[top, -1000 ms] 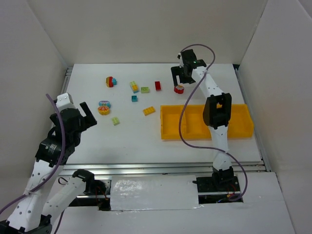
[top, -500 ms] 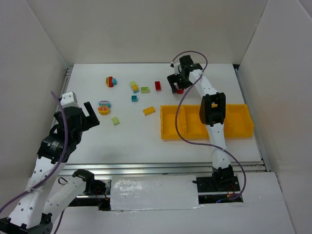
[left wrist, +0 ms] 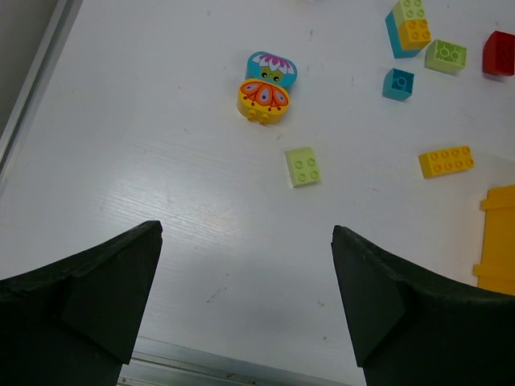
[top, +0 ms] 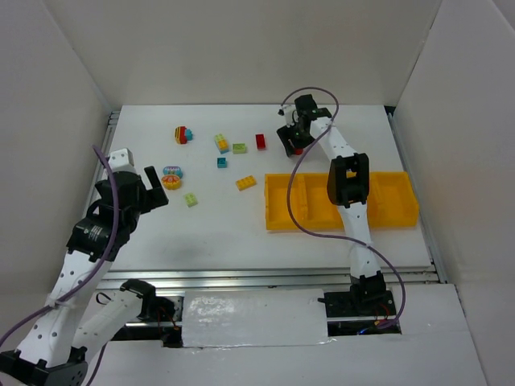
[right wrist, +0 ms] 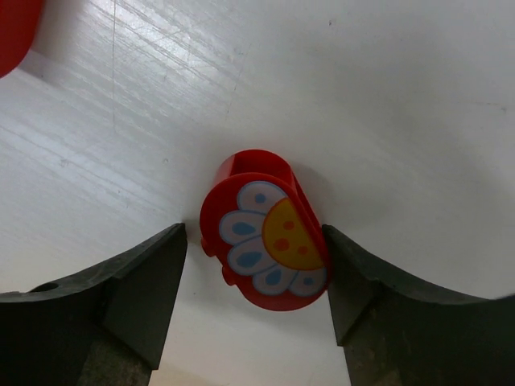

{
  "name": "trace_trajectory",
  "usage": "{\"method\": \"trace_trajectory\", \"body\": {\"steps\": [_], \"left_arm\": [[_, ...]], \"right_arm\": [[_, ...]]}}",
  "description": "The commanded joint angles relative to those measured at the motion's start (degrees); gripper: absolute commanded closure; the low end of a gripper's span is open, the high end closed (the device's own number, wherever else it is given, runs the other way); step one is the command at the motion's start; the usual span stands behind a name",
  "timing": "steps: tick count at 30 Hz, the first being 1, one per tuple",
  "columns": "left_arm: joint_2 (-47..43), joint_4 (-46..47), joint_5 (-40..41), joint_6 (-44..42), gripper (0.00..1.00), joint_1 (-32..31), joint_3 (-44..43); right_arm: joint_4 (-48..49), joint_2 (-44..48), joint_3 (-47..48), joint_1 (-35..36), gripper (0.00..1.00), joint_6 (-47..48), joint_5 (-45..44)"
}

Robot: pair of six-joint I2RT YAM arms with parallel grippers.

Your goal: Sort the legos into containers by color

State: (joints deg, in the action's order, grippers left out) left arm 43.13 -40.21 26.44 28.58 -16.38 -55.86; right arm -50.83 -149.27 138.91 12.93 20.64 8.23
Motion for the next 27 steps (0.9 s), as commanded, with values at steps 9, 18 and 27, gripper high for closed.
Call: {"method": "trace_trajectory", "body": {"steps": [9, 18, 27], "left_arm": [[1.25, 2.50, -1.91, -1.51, 0.00, 0.65, 0.40], [1.16, 2.50, -2.18, -1.51, 0.00, 0.83, 0.40], [-0.59, 3.03, -4.02, -1.77, 0.01, 1.18, 0.48]], "right_arm": [[8.45, 4.86, -2.50, 1.13, 0.89, 1.34, 1.00], [21.56, 25.50, -10.40, 2.28, 0.98, -17.64, -11.90], [13.38, 49.84, -35.16, -2.03, 0.96, -33.65, -13.69]]}}
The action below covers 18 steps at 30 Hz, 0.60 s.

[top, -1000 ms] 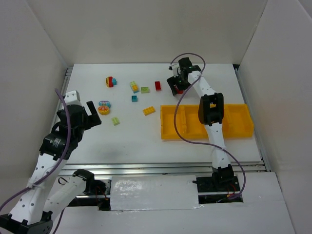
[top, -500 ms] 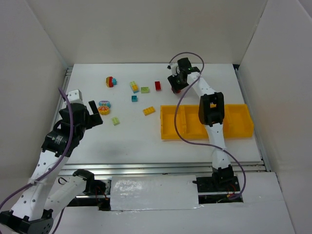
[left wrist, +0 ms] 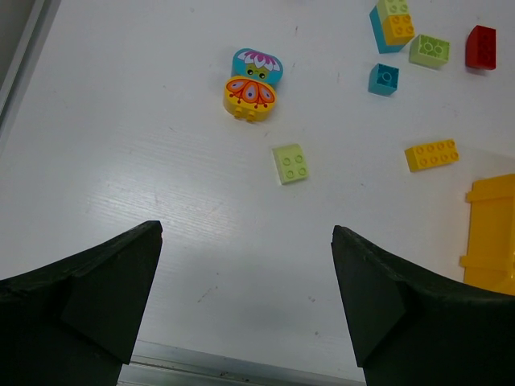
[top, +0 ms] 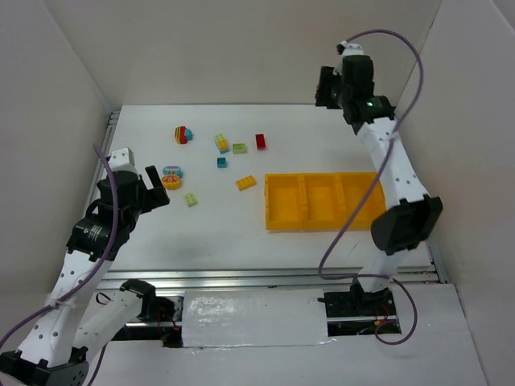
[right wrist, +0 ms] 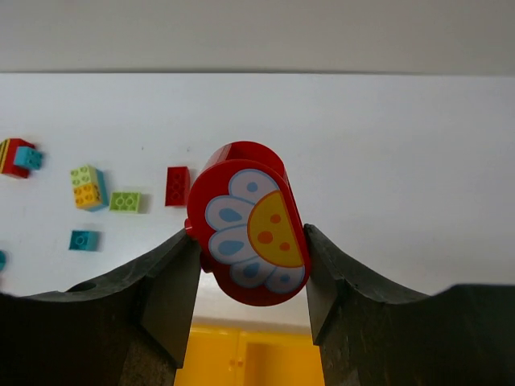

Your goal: Sort the legos into containers by color

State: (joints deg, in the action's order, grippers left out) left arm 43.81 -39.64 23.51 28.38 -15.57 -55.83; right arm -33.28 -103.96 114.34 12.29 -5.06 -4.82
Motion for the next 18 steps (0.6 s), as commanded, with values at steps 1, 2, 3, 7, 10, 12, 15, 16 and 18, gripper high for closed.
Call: {"method": "trace_trajectory", "body": {"steps": [1, 2, 3, 7, 10, 12, 15, 16, 18], "left_arm": [[-1.45, 2.63, -1.27, -1.57, 0.00, 0.28, 0.46], [-1.62, 2.64, -1.71, -1.75, 0.01, 0.28, 0.46], [-1.62, 2.64, -2.06, -1.75, 0.00, 0.28, 0.55], [-1.63, 2.64, -2.42, -1.75, 0.00, 0.28, 0.46], [-2.15, 2.37, -1.80, -1.57, 0.00, 0.37, 0.55], [-2.41, 2.37, -1.27, -1.40, 0.01, 0.28, 0.46], [-2.42, 2.37, -0.83, -1.31, 0.01, 0.28, 0.64], [-2.33, 2.28, -0.66, -1.31, 0.00, 0.28, 0.64], [-1.89, 2.11, -0.31, -1.31, 0.00, 0.28, 0.55]], "right_arm": [[-2.25, 9.60, -14.29, -1.05, 0.95, -8.21, 1.63], [-1.62, 11.92, -17.81, -0.61, 0.95, -8.65, 3.74], [-1.27, 13.77, -22.89, 0.87, 0.95, -9.96, 5.94], [0.66, 21.33, -33.20, 6.06, 0.95, -14.27, 4.91], [2.77, 22.58, -40.15, 9.67, 0.94, -16.56, 3.07], [2.52, 20.83, -40.95, 10.73, 0.93, -17.96, 1.75], [2.95, 18.54, -42.36, 11.78, 0.89, -18.41, 2.53], [3.39, 18.27, -42.54, 12.83, 0.88, -18.49, 2.80], [3.05, 17.31, -42.45, 13.80, 0.85, -18.58, 2.10]]}}
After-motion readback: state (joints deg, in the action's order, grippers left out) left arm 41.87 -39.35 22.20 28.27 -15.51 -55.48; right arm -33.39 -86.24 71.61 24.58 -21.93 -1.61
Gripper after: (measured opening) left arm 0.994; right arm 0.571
